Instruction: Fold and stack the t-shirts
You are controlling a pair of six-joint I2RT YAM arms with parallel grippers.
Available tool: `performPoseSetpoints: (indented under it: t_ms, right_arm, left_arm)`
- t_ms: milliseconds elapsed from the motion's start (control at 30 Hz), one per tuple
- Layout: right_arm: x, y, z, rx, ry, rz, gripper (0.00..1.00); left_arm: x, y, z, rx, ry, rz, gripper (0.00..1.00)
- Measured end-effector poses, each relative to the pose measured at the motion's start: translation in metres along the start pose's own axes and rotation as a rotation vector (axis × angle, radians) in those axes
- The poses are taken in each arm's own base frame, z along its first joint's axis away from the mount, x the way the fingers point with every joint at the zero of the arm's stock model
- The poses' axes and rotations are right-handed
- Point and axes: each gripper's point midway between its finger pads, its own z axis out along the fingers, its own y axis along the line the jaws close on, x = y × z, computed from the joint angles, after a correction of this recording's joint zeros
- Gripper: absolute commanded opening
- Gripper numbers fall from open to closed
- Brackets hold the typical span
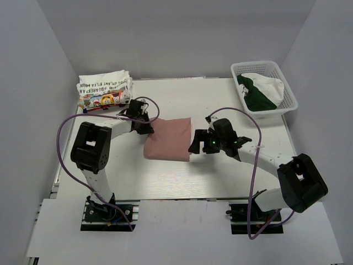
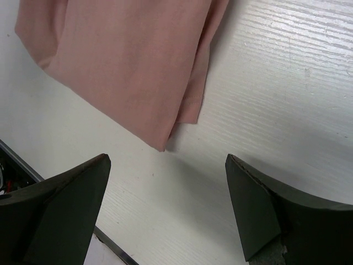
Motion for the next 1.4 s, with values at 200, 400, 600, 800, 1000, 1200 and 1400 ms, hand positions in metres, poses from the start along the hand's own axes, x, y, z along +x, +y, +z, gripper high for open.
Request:
performPoseSetpoints:
  t_ms: [200, 400, 600, 800, 1000, 1200, 1400]
  right_arm:
    - [-0.002, 0.0, -0.001, 0.001, -0.007, -0.001, 0.9]
    - [-0.005, -0.001, -0.002, 0.012, -0.024, -0.006, 0.9]
    - [-0.009, -0.008, -0.002, 0.049, -0.041, -0.024, 0.9]
    - [-0.014, -0.011, -0.003, 0.074, -0.053, -0.041, 0.9]
    - [-0.02, -0.015, 0.003, 0.102, -0.039, -0.058, 0.9]
    - [-0.023, -0.019, 0.017, 0.118, -0.004, -0.072, 0.9]
    - [-0.028, -0.021, 0.028, 0.126, 0.019, -0.086, 0.9]
  left_arm:
    - [-0.001, -0.002, -0.001, -0.009, -0.003, 0.023, 0.0]
    - [-0.022, 0.0, -0.015, -0.137, -0.042, 0.096, 0.0]
    - [-0.079, -0.004, -0.059, -0.2, -0.216, 0.178, 0.0]
    - [-0.154, -0.007, -0.112, -0.287, -0.423, 0.223, 0.0]
    - [-0.225, -0.012, -0.144, -0.357, -0.541, 0.276, 0.0]
    - [-0.268, 0.006, -0.141, -0.44, -0.558, 0.338, 0.0]
    - [-0.297, 0.017, -0.15, -0.463, -0.559, 0.38, 0.0]
